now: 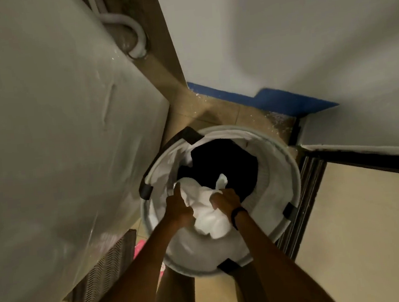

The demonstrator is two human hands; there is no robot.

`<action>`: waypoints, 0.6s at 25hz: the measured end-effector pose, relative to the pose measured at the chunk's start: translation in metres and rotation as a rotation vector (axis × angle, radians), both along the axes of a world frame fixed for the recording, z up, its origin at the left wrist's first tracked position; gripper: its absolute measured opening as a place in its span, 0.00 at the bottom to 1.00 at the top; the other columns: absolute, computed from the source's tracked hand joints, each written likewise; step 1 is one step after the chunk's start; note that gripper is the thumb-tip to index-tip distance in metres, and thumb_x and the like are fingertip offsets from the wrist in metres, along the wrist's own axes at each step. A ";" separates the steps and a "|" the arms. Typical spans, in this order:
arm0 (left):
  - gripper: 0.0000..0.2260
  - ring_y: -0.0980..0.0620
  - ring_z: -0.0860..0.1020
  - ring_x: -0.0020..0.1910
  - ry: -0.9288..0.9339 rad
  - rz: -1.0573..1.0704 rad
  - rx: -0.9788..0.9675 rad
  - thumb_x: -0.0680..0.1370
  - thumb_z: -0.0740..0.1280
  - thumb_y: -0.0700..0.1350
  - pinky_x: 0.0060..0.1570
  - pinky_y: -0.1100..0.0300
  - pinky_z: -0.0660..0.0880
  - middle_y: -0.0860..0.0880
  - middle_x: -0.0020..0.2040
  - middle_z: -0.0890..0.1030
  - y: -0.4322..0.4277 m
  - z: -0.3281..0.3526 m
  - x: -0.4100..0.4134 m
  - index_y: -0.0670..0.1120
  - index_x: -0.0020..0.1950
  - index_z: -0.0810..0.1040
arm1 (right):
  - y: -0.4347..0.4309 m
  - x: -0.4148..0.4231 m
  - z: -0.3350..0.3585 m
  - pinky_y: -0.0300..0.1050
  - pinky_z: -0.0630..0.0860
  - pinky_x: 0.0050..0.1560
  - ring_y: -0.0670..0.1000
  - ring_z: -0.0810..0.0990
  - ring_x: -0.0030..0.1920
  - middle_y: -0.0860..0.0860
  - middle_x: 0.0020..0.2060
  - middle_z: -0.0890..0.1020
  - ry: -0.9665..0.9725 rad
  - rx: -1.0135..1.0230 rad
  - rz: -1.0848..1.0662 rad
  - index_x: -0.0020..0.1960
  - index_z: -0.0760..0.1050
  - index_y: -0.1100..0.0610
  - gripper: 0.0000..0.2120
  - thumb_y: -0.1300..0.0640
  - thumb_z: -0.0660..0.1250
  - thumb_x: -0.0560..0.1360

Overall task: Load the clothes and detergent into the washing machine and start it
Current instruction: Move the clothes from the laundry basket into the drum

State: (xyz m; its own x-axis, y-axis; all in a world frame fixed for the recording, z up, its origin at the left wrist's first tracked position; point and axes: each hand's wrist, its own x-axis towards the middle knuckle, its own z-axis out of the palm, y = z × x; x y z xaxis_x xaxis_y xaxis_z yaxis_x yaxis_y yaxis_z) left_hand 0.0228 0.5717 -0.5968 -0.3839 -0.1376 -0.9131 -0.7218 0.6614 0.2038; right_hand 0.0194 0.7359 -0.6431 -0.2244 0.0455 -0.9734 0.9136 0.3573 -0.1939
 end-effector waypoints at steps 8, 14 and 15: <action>0.14 0.53 0.77 0.61 0.169 0.293 0.426 0.73 0.69 0.53 0.57 0.57 0.75 0.43 0.66 0.75 0.007 0.204 -0.010 0.60 0.59 0.76 | 0.047 0.005 0.270 0.40 0.67 0.26 0.51 0.68 0.22 0.50 0.21 0.69 0.115 -0.602 -0.822 0.21 0.66 0.55 0.11 0.66 0.64 0.57; 0.17 0.45 0.83 0.47 0.108 1.200 0.808 0.80 0.52 0.39 0.42 0.55 0.80 0.44 0.50 0.85 -0.009 0.374 -0.009 0.38 0.62 0.77 | 0.023 0.012 0.389 0.45 0.76 0.39 0.50 0.81 0.36 0.48 0.39 0.83 0.422 -0.310 -0.740 0.55 0.79 0.55 0.22 0.49 0.74 0.63; 0.17 0.44 0.82 0.46 0.073 1.241 0.831 0.80 0.52 0.40 0.43 0.53 0.80 0.43 0.50 0.84 -0.010 0.395 -0.007 0.36 0.62 0.75 | 0.015 0.011 0.418 0.46 0.78 0.40 0.50 0.83 0.38 0.48 0.41 0.84 0.424 -0.383 -0.764 0.56 0.78 0.54 0.21 0.46 0.73 0.66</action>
State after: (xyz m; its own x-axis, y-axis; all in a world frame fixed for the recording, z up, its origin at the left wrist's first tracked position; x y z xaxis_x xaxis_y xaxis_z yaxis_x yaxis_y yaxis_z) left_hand 0.0154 0.5620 -0.2023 -0.4616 0.1335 -0.8770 -0.6945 -0.6695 0.2636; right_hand 0.0300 0.7512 -0.2255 -0.6036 0.0207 -0.7970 0.7003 -0.4640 -0.5425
